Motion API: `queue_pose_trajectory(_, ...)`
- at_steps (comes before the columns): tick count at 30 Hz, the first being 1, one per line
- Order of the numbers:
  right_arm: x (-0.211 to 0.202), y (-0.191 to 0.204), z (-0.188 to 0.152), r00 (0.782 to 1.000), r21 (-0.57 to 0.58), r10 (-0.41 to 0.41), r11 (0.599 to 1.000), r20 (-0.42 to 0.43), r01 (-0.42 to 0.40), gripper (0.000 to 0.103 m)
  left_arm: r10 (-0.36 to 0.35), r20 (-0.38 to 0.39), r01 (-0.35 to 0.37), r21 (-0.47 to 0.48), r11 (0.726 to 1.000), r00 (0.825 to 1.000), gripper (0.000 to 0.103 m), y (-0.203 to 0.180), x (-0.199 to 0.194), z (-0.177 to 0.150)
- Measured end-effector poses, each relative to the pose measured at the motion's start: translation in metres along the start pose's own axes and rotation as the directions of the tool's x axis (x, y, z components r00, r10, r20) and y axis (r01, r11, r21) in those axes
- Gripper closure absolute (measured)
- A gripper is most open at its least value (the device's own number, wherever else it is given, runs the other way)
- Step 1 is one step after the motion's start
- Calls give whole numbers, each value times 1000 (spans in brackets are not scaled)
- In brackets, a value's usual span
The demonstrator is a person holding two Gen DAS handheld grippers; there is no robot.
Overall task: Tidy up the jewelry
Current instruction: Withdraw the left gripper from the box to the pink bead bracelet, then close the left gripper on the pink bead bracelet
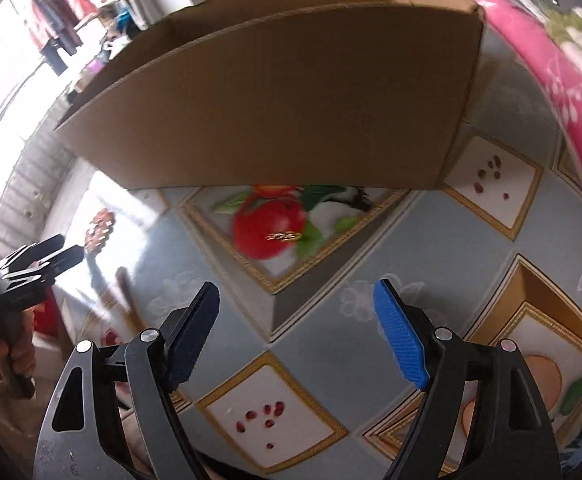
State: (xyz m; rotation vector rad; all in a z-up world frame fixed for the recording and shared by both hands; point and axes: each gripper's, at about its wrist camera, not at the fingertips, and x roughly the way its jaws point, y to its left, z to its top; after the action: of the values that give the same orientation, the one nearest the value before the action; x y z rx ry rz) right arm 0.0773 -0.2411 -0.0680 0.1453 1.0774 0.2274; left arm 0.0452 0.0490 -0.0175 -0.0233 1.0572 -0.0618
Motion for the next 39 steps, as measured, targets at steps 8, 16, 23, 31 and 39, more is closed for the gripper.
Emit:
queue_pose_trajectory(8,-3,-4,2,999,22,2,1000,35,-2,47,-109,102,109,13,994,989,35,-1,-1,8)
queue_pose_trajectory(16,-3,-1,11,999,15,13,1000,41,-13,52,-154,75,147,81,986,985,68,-18,8,6)
queue_pose_trajectory(23,-5,-6,11,999,18,23,1000,45,-24,53,-145,48,142,70,987,988,79,-18,24,8)
queue_pose_trajectory(31,-5,-7,11,998,22,34,999,49,-35,54,-77,41,73,83,994,996,80,-20,25,12)
queue_pose_trajectory(39,-9,-8,10,998,23,42,999,51,-44,55,-50,57,44,103,994,997,85,-21,26,10)
